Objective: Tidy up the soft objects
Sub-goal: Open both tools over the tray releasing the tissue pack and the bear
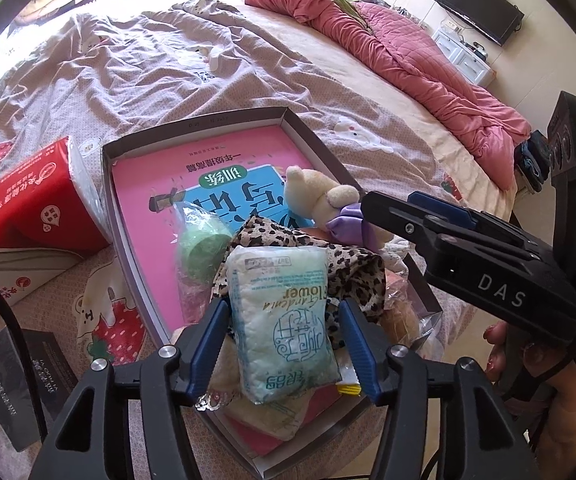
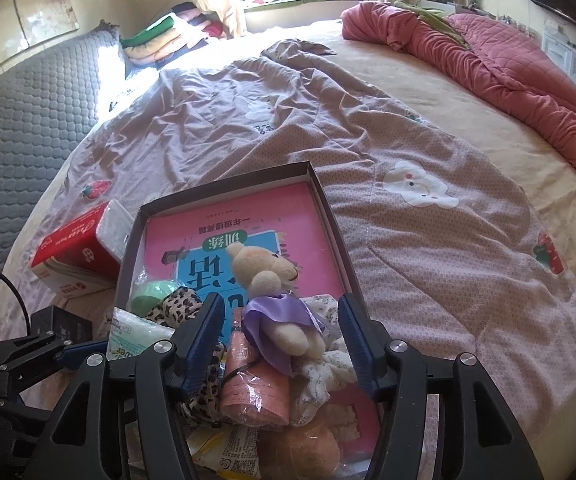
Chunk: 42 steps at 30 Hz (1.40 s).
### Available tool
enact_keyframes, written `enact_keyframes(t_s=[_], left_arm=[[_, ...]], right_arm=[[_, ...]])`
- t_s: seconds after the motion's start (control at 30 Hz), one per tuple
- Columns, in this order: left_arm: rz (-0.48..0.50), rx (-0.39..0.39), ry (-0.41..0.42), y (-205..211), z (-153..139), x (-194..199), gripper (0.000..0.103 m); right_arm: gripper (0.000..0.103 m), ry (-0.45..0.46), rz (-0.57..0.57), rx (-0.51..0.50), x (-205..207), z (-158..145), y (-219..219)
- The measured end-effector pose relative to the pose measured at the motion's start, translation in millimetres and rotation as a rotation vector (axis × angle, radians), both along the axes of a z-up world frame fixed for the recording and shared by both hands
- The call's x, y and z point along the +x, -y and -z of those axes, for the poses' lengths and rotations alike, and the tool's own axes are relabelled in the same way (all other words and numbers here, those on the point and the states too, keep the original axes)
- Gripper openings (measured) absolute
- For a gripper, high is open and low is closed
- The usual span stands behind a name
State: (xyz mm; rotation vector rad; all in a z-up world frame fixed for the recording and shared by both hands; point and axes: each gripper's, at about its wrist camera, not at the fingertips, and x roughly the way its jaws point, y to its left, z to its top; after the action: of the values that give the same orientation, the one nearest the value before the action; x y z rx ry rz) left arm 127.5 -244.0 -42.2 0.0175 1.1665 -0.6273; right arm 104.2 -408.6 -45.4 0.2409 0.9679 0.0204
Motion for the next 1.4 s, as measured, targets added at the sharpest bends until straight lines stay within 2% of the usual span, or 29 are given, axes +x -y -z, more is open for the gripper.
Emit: enact_keyframes(t_s=[0.67,0.8,1.07,1.4], left_arm=[[-0.04,-0.004,0.067,-22.1,-32.0,-12.6,0.07],[-0.058,-0.003,0.076,-29.4,-37.3,-16.0,0.073],[-0.106,0.004,0.114,-46.6,-52.6,-24.3,0.077],[-0.153,-0.003,0.157,-67.5,-73.8,-38.5,0.083]], right_arm=[[0.069,0.03,0.015,-0.008,-10.8,-23.7,-11.8],[0.074,0.051,0.014,-0.018,-18.5,-33.2,-17.0],[0.075,0.096,0.014,-0.004,-38.5,-56.7,-22.8],[0.076,0.15,0.01,-0.038,-63.5,-87.2,-35.5]])
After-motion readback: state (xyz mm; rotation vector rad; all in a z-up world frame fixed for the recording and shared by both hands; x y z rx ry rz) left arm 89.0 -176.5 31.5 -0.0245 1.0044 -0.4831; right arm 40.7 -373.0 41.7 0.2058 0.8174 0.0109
